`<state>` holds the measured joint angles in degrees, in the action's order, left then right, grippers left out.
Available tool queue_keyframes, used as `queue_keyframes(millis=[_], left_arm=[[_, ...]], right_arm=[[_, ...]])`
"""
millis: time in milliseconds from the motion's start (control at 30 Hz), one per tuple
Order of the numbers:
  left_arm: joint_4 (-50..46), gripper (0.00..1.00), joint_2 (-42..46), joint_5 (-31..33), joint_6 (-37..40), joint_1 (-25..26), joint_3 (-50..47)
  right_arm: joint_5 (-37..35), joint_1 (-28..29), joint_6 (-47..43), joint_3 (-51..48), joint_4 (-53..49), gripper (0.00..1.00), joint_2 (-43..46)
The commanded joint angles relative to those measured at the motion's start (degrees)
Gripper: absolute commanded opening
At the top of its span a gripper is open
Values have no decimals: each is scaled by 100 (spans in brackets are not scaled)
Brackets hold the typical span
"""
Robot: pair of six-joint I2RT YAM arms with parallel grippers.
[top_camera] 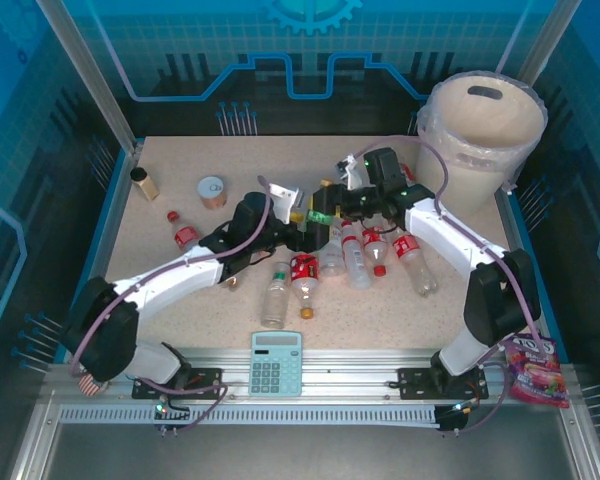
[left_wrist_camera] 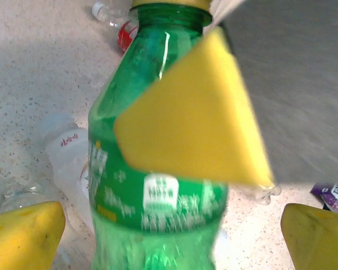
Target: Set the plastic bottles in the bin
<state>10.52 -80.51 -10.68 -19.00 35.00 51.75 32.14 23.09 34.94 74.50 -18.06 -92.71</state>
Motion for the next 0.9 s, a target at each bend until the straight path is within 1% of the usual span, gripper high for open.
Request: queue_keyframes(millis=[0, 67, 233, 300, 400, 500, 700, 767, 867], left_arm=[[-131, 99, 550, 177, 31, 15, -236], [-382, 99, 754, 312, -10, 8, -296], [-1435, 99, 1060, 825, -326, -97, -177], [-1999, 99, 1135, 1135, -635, -211, -70], [-2684, 98, 1272, 1396, -1065, -433, 3], [-2827, 97, 1534, 1511, -1182, -522, -132], [-3028, 97, 2063, 1793, -1431, -644, -435], [-3259, 97, 2189, 1847, -1499, -745, -472], [-3700, 97, 2347, 1900, -1570, -1038, -516]], right_arm=[[-384, -192, -581, 560, -519, 58, 76], [-756, -281, -985, 932, -881, 57, 125], [-2164, -462, -2147, 2149, -1700, 57, 185], [-2823, -582, -2556, 2608, -1862, 56, 166], [-3467, -883, -2914, 3141, -1833, 55, 122], [-3772, -1232, -3087, 3557, -1582, 54, 114], [-4197, -2024, -3122, 4232, -1287, 54, -35], [-4383, -2280, -3166, 4473, -1350, 54, -226], [-4587, -2632, -3221, 4898, -1644, 54, -657]])
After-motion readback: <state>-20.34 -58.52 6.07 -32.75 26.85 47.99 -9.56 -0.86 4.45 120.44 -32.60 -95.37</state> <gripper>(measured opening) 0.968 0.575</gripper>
